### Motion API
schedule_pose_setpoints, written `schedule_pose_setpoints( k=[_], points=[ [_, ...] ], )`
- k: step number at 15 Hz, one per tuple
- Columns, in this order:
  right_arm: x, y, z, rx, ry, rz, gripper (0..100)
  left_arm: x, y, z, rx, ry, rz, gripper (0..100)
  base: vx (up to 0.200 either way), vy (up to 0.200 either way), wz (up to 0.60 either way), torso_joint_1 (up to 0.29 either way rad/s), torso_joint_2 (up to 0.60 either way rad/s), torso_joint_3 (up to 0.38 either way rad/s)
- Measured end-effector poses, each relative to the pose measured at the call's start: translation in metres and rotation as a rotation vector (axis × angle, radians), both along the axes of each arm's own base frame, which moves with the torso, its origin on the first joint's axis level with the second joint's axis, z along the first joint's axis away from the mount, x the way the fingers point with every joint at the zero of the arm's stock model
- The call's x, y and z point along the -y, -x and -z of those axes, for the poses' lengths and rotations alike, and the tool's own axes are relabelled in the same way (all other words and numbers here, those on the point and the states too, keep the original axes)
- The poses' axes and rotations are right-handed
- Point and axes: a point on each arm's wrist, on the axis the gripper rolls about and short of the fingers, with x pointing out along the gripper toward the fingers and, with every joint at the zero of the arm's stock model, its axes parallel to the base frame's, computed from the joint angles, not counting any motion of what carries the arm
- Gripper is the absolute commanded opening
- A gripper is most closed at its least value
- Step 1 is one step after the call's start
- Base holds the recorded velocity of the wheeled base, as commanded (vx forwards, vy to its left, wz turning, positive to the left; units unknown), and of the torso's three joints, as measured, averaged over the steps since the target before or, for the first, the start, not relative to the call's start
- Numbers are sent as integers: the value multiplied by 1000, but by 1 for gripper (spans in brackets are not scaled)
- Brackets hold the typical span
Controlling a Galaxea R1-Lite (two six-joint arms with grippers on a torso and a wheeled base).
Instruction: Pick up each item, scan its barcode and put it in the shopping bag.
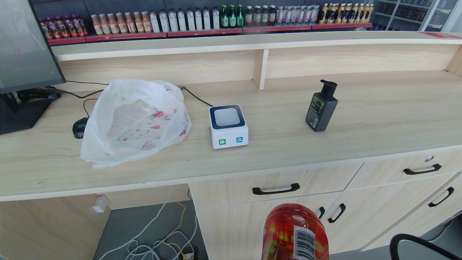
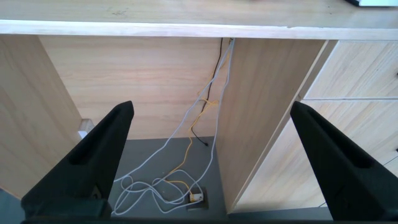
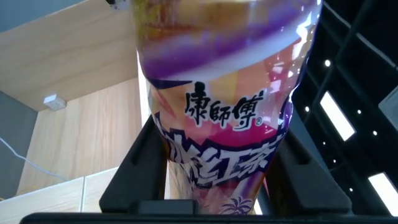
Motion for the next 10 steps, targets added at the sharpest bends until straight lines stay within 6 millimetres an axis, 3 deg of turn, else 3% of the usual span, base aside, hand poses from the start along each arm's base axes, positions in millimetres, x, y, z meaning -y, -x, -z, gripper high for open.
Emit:
schedule_pose_setpoints(
  k=[10],
  points=[
    [6, -7, -4, -30, -27, 20, 0, 0, 0, 0, 0, 0, -1, 100, 0, 0, 0, 0, 0, 0]
  ],
)
